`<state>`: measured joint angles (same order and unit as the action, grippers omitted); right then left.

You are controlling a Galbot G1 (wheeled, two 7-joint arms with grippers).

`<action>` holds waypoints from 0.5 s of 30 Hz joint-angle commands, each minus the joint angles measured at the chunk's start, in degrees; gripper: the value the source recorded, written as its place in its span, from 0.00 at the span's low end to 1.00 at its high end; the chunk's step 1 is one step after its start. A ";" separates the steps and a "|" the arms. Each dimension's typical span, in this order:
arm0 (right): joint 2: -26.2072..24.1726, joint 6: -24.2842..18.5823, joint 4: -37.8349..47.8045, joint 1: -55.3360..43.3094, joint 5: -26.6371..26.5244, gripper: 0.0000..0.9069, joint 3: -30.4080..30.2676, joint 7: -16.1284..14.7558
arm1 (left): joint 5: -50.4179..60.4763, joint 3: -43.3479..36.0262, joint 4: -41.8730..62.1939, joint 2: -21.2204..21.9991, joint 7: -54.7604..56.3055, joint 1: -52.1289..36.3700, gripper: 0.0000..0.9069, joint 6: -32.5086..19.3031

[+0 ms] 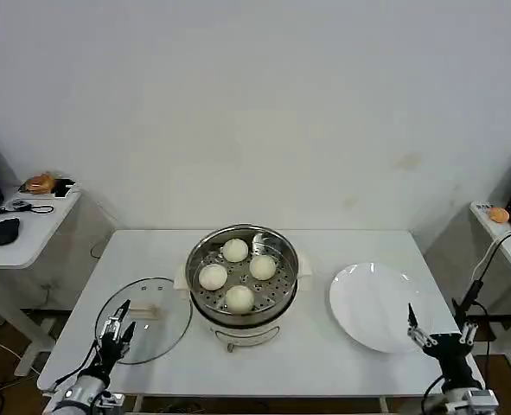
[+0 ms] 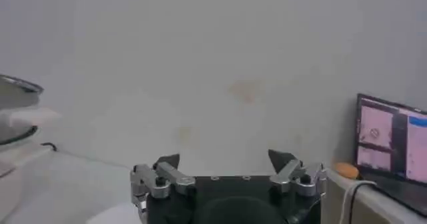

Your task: Take steamed baozi put them in steamer then cover it.

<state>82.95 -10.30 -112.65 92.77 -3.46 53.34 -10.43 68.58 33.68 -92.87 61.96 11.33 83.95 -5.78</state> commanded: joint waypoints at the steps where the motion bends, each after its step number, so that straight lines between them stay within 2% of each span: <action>1: 0.94 -0.71 -0.16 1.09 0.52 1.00 0.71 -0.03 | 2.11 -1.76 5.47 -0.26 0.00 -6.87 1.00 -0.37; 15: 2.22 -1.11 0.73 1.14 1.73 1.00 0.18 -0.18 | 2.05 -4.84 11.37 -0.52 -0.10 -13.16 1.00 -0.46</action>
<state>84.74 -11.24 -112.14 93.72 -2.11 53.41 -10.59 70.22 30.28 -86.25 61.62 11.36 75.78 -6.19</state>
